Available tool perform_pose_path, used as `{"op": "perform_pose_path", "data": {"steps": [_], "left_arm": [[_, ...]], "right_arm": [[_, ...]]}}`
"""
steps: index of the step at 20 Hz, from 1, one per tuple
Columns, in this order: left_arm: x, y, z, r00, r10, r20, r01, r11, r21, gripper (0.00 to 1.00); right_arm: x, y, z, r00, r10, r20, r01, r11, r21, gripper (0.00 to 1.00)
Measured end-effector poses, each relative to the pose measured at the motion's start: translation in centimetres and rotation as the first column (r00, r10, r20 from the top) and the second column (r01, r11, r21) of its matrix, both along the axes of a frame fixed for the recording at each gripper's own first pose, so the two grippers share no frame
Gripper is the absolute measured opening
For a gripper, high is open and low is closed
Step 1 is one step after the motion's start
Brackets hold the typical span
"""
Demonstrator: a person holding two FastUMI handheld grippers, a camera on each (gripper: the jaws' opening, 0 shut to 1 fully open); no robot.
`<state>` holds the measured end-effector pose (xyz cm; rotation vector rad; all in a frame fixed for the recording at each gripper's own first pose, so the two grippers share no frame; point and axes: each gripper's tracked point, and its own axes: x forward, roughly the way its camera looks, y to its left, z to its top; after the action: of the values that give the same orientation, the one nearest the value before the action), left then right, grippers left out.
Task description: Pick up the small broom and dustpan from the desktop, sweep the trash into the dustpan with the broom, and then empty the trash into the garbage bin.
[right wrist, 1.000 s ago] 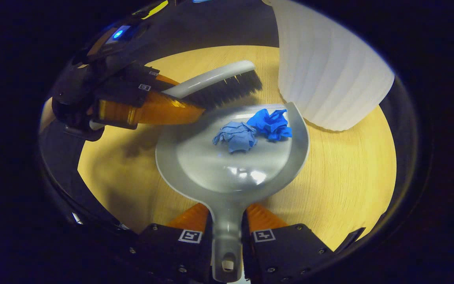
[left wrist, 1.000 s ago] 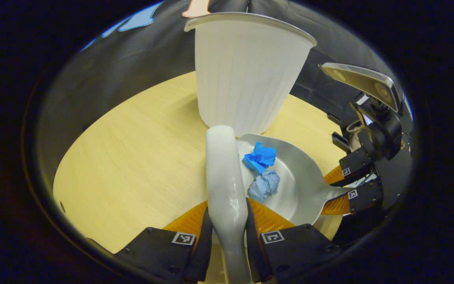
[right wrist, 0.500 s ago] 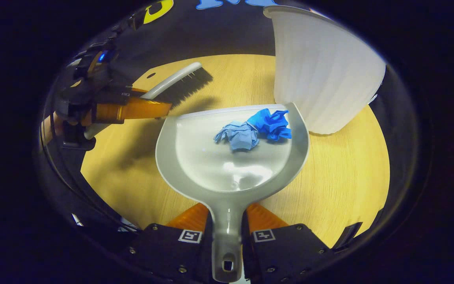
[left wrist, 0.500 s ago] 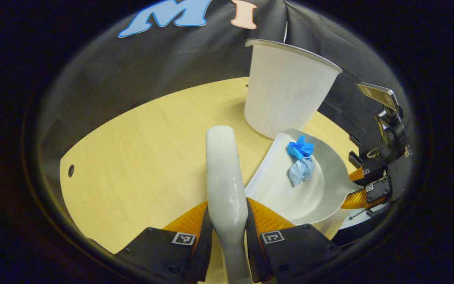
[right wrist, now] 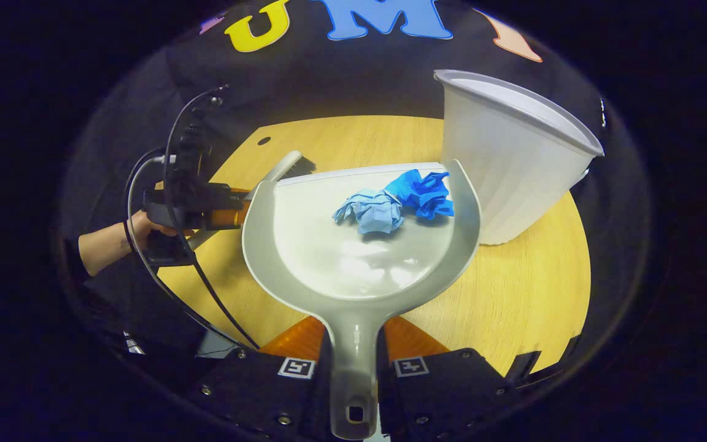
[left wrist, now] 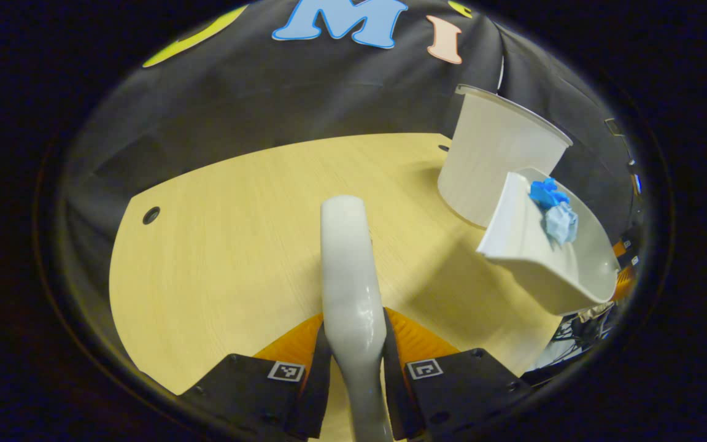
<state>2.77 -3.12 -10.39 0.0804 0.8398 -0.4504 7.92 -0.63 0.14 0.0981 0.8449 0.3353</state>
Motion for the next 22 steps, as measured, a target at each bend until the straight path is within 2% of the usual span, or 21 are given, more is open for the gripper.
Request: {"op": "perform_pose_path", "data": {"steps": [3,7,8,9,11,13,15,18,19,22], "left_arm": [[0.0,1.1,0.2,0.999,0.040,0.004,-0.040,0.999,-0.006,0.49],[-0.2,2.3,0.7,0.996,0.083,0.010,-0.083,0.996,-0.021,0.49],[-0.4,2.6,0.9,0.995,0.095,0.008,-0.095,0.995,-0.027,0.46],[-0.6,3.0,1.1,0.994,0.106,0.007,-0.105,0.994,-0.033,0.49],[-1.0,4.0,1.3,0.992,0.128,0.008,-0.127,0.991,-0.036,0.44],[-1.4,4.9,1.7,0.989,0.150,0.009,-0.150,0.988,-0.040,0.46],[-1.7,5.8,1.9,0.986,0.169,0.013,-0.169,0.985,-0.038,0.46],[-2.2,6.5,2.2,0.982,0.189,0.013,-0.189,0.981,-0.035,0.46],[-2.6,6.6,2.2,0.981,0.193,0.011,-0.193,0.981,-0.038,0.48],[-3.3,6.6,2.2,0.980,0.200,0.005,-0.200,0.979,-0.041,0.46]], "right_arm": [[0.8,-0.1,1.1,0.998,0.039,0.038,-0.040,0.999,0.005,0.33],[2.5,-0.1,4.2,0.995,0.058,0.081,-0.063,0.996,0.060,0.32],[2.9,-0.1,4.7,0.995,0.051,0.090,-0.058,0.995,0.078,0.32],[3.5,-0.3,5.6,0.994,0.040,0.099,-0.049,0.994,0.094,0.32],[4.6,-0.7,7.0,0.994,0.005,0.110,-0.021,0.990,0.142,0.32],[5.9,-1.3,8.4,0.993,-0.039,0.111,0.015,0.977,0.212,0.32],[7.4,-1.9,9.6,0.990,-0.102,0.093,0.070,0.951,0.302,0.32],[9.6,-3.5,10.8,0.975,-0.214,0.056,0.169,0.885,0.435,0.33],[10.2,-3.6,11.3,0.968,-0.247,0.044,0.196,0.854,0.483,0.32],[11.2,-4.6,12.6,0.951,-0.310,-0.009,0.246,0.737,0.630,0.32]]}}
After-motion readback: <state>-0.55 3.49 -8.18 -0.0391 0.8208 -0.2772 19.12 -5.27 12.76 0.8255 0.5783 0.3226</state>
